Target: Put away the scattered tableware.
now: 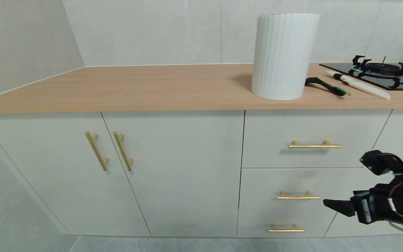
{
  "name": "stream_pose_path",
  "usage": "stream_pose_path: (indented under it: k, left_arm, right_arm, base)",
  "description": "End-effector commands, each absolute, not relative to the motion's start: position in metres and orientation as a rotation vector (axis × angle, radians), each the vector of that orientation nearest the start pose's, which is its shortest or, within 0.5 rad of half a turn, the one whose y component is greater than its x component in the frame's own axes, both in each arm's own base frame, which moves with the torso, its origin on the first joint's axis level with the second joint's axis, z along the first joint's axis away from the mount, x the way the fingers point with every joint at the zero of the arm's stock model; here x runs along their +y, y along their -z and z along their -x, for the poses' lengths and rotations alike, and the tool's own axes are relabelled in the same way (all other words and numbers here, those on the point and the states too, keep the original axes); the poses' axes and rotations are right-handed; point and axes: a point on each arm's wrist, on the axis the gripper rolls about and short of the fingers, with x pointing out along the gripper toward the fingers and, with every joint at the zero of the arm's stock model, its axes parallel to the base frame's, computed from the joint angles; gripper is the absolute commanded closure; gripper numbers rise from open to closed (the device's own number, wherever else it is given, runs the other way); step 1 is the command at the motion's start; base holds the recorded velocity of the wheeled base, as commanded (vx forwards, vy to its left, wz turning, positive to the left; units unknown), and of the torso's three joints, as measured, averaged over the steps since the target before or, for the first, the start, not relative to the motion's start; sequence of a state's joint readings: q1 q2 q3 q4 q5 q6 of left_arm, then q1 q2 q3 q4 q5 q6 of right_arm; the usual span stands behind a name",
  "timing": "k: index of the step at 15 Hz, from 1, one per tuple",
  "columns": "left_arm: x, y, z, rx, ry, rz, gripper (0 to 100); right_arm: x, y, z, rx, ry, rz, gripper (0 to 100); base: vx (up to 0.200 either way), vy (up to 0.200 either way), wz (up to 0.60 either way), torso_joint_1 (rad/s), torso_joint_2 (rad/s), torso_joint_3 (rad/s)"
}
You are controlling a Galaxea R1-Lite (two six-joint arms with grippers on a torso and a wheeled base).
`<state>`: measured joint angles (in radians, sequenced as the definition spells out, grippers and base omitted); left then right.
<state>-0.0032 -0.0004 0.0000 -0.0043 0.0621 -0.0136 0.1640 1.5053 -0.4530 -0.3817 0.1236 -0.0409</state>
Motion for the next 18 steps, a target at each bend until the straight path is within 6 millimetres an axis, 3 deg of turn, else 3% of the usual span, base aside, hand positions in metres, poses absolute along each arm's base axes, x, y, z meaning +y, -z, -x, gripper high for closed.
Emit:
stream_pose_path:
  k: [1,6,8,18]
  left_arm:
    - [0.001,-0.076,0.023,-0.005,-0.06,0.014,0]
    - [0.001,-0.076,0.023,-0.005,-0.06,0.014,0]
    - [0.001,-0.076,0.023,-0.005,-0.06,0.014,0]
    - [0.001,-0.076,0.023,-0.005,-0.06,0.014,0]
  right_arm:
    - [0.05,-0.054,-0.251,0.825,-0.287,0.039,0]
    - [0.057,0.014,-0.285,0.678,-0.131,0.016,0]
    - [0.057,0.026,-0.293,0.605,-0.096,0.004,0]
    - [0.06,0.046,-0.329,0.508,0.018,-0.031,0]
  base:
    - [0.0,0.0,0.0,0.0,0.0,0.0]
    - [0.0,0.0,0.0,0.0,0.0,0.0]
    - [0.0,0.0,0.0,0.0,0.0,0.0]
    - [0.0,0.0,0.0,0.0,0.0,0.0]
